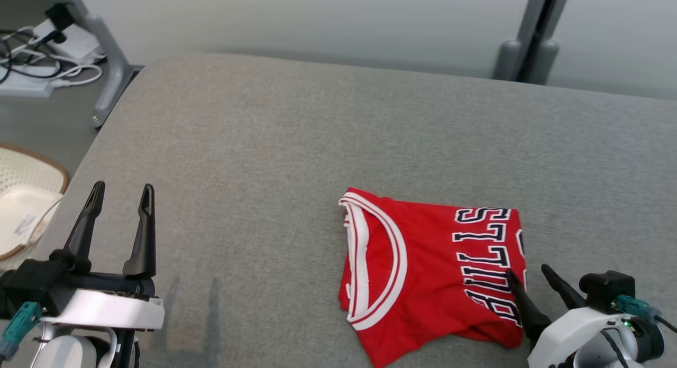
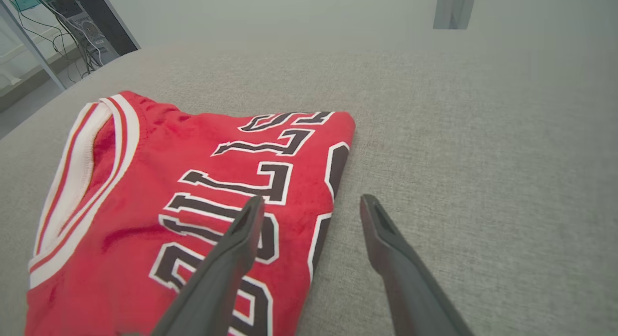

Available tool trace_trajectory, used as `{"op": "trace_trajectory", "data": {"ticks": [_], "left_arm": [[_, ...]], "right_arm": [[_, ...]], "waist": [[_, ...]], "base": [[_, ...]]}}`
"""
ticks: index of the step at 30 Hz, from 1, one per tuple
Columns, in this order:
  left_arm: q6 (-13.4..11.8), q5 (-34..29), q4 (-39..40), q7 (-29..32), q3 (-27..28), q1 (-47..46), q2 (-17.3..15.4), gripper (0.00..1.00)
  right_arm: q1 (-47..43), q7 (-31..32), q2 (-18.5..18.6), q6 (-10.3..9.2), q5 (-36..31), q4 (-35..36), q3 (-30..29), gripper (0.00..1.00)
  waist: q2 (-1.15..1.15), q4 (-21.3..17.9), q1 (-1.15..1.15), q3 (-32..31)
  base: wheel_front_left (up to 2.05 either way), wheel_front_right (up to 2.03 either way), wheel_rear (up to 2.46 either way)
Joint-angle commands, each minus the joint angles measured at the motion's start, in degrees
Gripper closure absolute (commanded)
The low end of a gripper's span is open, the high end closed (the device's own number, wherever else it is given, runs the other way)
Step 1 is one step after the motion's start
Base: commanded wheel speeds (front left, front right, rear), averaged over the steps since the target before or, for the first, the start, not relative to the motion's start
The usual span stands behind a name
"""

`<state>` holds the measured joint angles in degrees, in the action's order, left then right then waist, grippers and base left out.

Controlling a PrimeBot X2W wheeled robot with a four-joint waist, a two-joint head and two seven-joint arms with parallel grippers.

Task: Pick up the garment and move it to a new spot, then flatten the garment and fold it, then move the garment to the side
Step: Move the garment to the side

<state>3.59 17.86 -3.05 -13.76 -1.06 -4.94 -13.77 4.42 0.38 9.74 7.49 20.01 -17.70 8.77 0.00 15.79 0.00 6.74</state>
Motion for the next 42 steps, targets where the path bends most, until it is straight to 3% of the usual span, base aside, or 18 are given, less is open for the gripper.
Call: {"op": "trace_trajectory", "data": {"ticks": [1, 8, 10, 19, 32, 37, 42], "left_arm": [[0.5, 0.4, -0.4, -0.5, -0.1, -1.4, 0.0, 0.0], [1.0, 0.2, -1.9, -1.1, 0.1, -3.1, 0.5, 0.0], [0.9, -0.1, -2.2, -1.2, 0.1, -3.2, 0.7, 0.0], [1.2, -0.8, -1.5, -1.3, 0.2, -2.6, 0.8, 0.0], [1.0, -0.6, 2.6, -1.1, -0.2, -0.2, 0.4, 0.0], [0.8, -0.5, 5.0, -0.1, -0.3, -0.7, -0.6, 0.0], [1.1, -0.5, 6.3, 0.9, -0.6, -2.3, -1.6, 0.0]], "right_arm": [[1.3, -0.5, 0.3, 0.0, 0.6, -2.0, 0.2, 0.0], [5.5, 1.1, -0.3, -0.01, 2.7, -12.5, 2.5, 0.0], [6.6, 1.1, -0.5, -0.01, 3.5, -14.3, 3.4, 1.0], [9.4, -2.1, 2.1, -0.07, 3.7, -13.9, 6.9, 1.0], [6.9, -3.7, 7.8, -0.01, -1.8, -1.9, 6.0, 1.0], [7.4, -3.1, 8.5, -0.02, -3.0, 3.1, 3.7, 1.0], [10.5, -2.7, 7.8, -0.02, -3.5, 5.3, 3.9, 1.0]], "waist": [[0.0, 1.9, 0.0, 1.8], [0.0, 2.7, 0.0, 3.0], [0.0, 2.4, 0.0, 3.1], [0.0, -1.7, 0.0, 2.9], [0.0, -18.0, 0.0, 3.6], [0.0, -24.6, 0.0, 6.0], [0.0, -28.0, 0.0, 8.3]], "base": [[0.0, 0.0, 0.0], [0.0, 0.0, 0.0], [0.0, 0.0, 0.0], [0.0, 0.0, 0.0], [0.0, 0.0, 0.0], [0.0, 0.0, 0.0], [0.0, 0.0, 0.0]]}}
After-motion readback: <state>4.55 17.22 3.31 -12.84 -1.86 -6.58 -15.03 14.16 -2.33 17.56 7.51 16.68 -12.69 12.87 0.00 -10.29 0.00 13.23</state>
